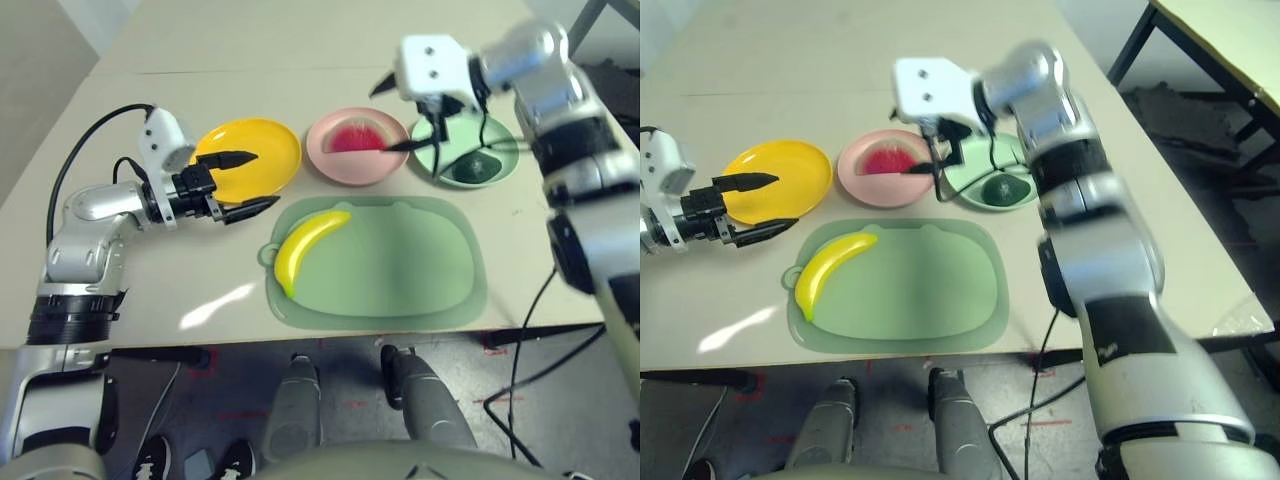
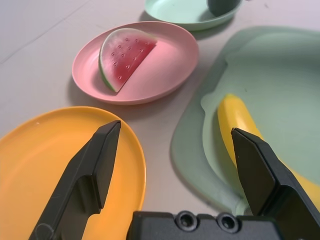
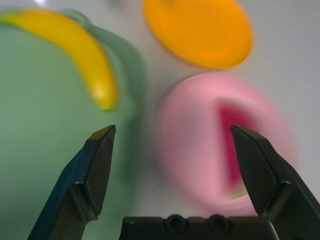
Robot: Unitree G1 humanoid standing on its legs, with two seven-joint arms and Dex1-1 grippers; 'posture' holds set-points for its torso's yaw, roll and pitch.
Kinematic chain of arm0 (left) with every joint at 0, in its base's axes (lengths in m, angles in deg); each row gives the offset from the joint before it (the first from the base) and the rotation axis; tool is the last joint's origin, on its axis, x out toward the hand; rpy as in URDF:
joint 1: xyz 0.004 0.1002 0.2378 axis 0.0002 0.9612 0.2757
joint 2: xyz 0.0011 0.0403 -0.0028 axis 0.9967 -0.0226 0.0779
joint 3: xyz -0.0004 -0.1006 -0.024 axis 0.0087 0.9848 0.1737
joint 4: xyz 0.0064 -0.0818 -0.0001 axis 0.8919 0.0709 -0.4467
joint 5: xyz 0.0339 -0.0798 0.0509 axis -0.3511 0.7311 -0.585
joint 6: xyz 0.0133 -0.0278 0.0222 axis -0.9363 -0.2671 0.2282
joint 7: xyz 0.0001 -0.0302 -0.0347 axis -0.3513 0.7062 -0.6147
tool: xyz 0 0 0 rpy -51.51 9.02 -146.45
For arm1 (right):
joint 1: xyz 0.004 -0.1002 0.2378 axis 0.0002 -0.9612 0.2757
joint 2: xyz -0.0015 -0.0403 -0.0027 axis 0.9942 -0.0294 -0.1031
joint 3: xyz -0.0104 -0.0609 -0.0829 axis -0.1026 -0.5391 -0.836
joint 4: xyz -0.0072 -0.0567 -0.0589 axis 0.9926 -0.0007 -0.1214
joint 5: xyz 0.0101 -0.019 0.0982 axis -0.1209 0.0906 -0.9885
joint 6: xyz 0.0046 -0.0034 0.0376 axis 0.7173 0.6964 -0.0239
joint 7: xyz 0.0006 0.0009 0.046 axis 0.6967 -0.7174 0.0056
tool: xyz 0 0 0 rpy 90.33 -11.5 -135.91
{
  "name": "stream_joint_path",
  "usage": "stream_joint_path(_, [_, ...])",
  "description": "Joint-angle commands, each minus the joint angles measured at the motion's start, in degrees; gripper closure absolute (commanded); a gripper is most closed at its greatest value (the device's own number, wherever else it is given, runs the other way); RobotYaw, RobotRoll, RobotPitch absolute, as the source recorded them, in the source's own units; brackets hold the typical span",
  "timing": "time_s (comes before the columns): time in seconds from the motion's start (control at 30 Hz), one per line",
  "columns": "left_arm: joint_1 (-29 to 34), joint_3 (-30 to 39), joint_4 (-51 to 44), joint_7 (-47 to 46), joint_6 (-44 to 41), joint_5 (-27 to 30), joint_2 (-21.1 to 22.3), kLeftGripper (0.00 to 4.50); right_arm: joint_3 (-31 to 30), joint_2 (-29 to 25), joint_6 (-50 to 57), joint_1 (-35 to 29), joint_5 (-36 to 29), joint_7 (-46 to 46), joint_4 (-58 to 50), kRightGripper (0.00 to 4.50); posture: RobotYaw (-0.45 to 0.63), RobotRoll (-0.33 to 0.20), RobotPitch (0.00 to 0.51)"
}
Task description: Place the fruits into color-matched plates.
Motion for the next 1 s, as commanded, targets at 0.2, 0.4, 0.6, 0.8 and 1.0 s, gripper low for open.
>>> stream_joint_path(0.2, [-10.4, -8.6, 11.0, 14.8, 24.3, -9.5, 3.7, 0.0, 14.9, 2.2, 26.0, -32.8, -20.7, 14.9, -35.5, 0.02, -0.07, 0.0, 0.218])
stream_joint_path(0.4, [-22.8, -19.8, 24.9, 25.2, 47.1, -10.6, 4.2, 0.0, 14.7, 8.1, 15.3, -43.9, -22.7, 20.1, -39.1, 0.02, -0.1, 0.0, 0.215])
stream_joint_path(0.6, [-35.1, -37.4, 36.9, 25.2, 68.5, -11.4, 3.6, 0.0, 11.2, 10.0, 0.0, -50.0, -21.3, 15.6, -33.3, 0.02, -0.11, 0.0, 0.206])
stream_joint_path(0.8, [-45.0, -50.9, 46.6, 25.2, 85.2, -10.5, -0.9, 0.0, 8.7, 8.8, -8.4, -52.0, -20.5, 12.9, -27.8, 0.02, -0.14, 0.0, 0.198])
stream_joint_path(1.0, [-48.7, -59.8, 49.2, 25.2, 92.1, -7.8, -4.1, 0.0, 8.6, 8.4, -10.1, -52.0, -20.7, 15.1, -27.0, 0.02, -0.17, 0.0, 0.195])
